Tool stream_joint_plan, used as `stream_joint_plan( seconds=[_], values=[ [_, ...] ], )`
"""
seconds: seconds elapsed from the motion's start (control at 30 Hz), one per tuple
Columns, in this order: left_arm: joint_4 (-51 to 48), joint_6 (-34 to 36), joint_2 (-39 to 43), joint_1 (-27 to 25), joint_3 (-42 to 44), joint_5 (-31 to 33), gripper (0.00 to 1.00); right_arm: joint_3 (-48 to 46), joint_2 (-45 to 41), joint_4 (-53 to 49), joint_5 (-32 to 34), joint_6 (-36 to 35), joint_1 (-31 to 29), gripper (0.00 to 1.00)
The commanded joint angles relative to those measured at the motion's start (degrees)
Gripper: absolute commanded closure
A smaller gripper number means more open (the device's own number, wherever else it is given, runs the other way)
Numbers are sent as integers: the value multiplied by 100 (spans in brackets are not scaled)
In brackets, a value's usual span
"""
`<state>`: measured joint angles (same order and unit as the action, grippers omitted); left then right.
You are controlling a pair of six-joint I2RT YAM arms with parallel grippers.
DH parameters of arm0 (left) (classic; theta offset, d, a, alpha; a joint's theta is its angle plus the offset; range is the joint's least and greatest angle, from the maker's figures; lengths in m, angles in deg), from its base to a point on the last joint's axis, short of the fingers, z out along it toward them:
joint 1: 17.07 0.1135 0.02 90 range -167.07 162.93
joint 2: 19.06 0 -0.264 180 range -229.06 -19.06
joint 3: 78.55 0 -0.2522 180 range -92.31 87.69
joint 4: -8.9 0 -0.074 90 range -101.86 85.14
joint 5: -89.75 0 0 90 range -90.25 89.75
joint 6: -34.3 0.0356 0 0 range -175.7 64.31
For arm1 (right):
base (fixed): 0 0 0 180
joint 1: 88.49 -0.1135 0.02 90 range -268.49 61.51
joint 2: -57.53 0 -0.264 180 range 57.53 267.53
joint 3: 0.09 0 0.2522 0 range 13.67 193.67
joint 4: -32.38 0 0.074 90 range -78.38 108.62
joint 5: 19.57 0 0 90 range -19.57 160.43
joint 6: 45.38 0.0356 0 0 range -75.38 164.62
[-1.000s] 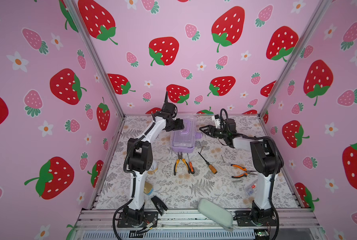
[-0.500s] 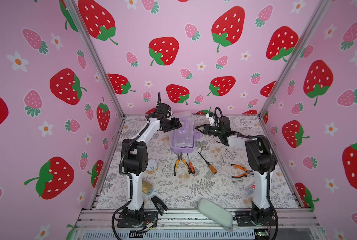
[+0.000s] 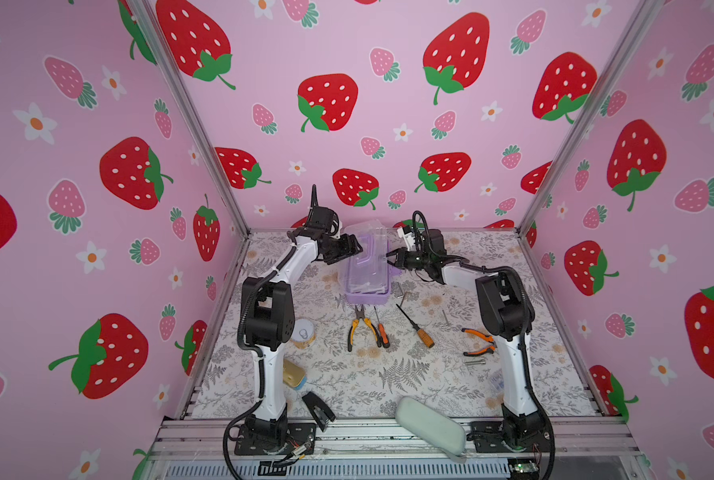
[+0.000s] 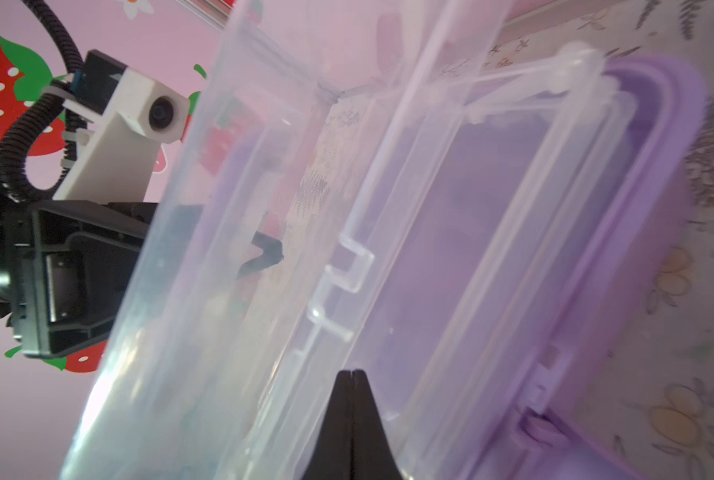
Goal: Pack the tool kit
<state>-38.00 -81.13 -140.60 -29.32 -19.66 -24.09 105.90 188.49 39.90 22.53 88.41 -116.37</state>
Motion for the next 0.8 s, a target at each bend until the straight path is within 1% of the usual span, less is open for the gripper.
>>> stream_joint_plan(
  seconds=[0.0, 0.03, 0.07, 0.1, 0.17, 0.2, 0.4, 0.5, 0.63, 0.77],
  values=[
    [265, -27, 266, -22, -34, -158, 42, 233, 124, 333, -440, 156, -163, 100],
    [191, 4, 283, -47, -76, -67, 26, 241, 142, 534, -542, 329, -181, 100],
    [77, 54, 299, -83, -136, 54, 16, 226, 167, 687, -591, 447, -191, 100],
    [-77, 131, 335, -141, -222, 254, 10, 234, 181, 797, -611, 536, -192, 100],
    [-361, 277, 429, -273, -376, 754, 3, 284, 211, 822, -602, 578, -200, 100],
    [-488, 350, 504, -347, -442, 1029, 1, 302, 209, 817, -591, 571, -200, 100],
    [-850, 538, 1003, -703, -563, 2362, 1, 331, 242, 824, -542, 591, -200, 100],
    [-1061, 769, 1140, -910, -711, 2724, 1, 338, 261, 906, -554, 669, -218, 100],
    [-1779, 1196, 933, -1331, -1342, 3054, 1, 389, 290, 1057, -624, 817, -245, 100],
    [-2661, 1739, 471, -1886, -2054, 3662, 1, 498, 308, 1080, -694, 843, -280, 100]
  ],
)
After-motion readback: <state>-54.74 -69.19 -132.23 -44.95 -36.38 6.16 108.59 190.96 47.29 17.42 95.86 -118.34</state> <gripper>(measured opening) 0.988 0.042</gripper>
